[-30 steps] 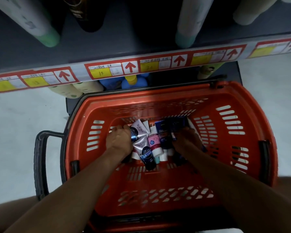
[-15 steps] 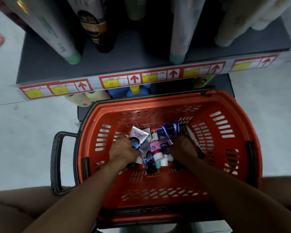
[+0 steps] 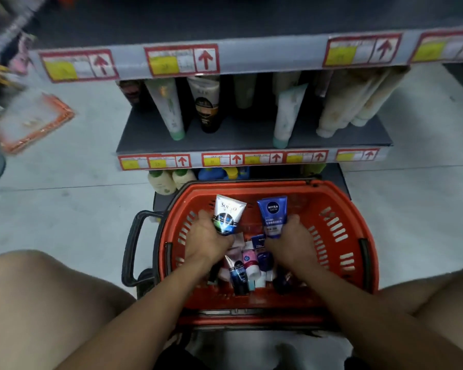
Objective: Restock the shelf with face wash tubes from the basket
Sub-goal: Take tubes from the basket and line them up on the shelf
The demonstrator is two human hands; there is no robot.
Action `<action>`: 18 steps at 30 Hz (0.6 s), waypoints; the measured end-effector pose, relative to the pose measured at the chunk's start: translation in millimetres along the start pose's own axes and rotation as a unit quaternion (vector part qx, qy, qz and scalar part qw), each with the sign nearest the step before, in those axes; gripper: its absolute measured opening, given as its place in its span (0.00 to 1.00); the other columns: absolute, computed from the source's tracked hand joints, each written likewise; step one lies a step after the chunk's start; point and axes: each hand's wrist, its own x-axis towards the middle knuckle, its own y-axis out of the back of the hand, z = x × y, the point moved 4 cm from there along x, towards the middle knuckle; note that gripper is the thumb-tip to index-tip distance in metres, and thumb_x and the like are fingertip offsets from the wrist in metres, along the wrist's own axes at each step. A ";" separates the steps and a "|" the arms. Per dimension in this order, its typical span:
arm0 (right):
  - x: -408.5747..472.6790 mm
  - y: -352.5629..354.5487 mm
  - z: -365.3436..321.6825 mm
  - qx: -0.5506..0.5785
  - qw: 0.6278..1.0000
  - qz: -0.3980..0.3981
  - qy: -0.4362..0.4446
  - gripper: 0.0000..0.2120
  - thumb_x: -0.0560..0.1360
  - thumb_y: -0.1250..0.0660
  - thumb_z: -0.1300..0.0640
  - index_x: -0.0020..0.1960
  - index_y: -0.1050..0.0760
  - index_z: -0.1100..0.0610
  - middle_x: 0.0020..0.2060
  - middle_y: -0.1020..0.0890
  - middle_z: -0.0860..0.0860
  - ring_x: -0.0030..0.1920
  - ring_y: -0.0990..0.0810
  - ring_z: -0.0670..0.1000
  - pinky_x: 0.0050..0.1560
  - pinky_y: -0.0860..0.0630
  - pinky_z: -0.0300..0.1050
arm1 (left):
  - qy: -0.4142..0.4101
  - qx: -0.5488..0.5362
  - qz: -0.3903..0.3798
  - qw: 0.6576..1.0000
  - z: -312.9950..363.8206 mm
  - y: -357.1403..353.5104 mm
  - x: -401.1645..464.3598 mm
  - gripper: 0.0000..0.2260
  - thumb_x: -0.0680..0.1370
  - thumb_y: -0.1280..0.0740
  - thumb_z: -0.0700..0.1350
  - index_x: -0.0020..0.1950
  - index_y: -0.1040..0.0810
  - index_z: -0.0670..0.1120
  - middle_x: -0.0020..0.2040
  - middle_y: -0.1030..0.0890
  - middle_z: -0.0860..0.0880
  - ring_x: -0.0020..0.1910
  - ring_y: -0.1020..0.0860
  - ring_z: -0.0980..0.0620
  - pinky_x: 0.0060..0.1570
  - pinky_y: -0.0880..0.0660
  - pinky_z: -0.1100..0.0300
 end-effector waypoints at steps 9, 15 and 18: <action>-45.4 51.9 -73.8 0.058 0.985 0.098 0.127 0.28 0.65 0.25 0.45 0.58 0.35 0.48 0.46 0.19 0.45 0.46 0.19 0.48 0.42 0.20 0.49 | -0.077 -0.064 0.130 0.986 27.3 85.5 -40.1 0.28 0.66 0.18 0.57 0.57 0.28 0.49 0.52 0.18 0.50 0.50 0.19 0.49 0.45 0.20 0.53; -81.0 85.7 -112.2 0.082 0.966 0.171 0.173 0.28 0.65 0.25 0.40 0.58 0.34 0.47 0.47 0.21 0.43 0.48 0.21 0.47 0.46 0.20 0.48 | -0.106 -0.101 0.195 0.970 43.8 136.8 -75.2 0.28 0.67 0.19 0.61 0.55 0.30 0.52 0.48 0.22 0.54 0.46 0.21 0.52 0.41 0.23 0.55; -100.6 99.6 -122.7 0.087 0.954 0.207 0.198 0.28 0.65 0.27 0.41 0.59 0.34 0.48 0.48 0.21 0.45 0.49 0.21 0.49 0.45 0.23 0.47 | -0.117 -0.113 0.224 0.961 49.4 153.5 -92.5 0.29 0.65 0.20 0.65 0.54 0.30 0.53 0.48 0.19 0.54 0.46 0.19 0.52 0.44 0.19 0.49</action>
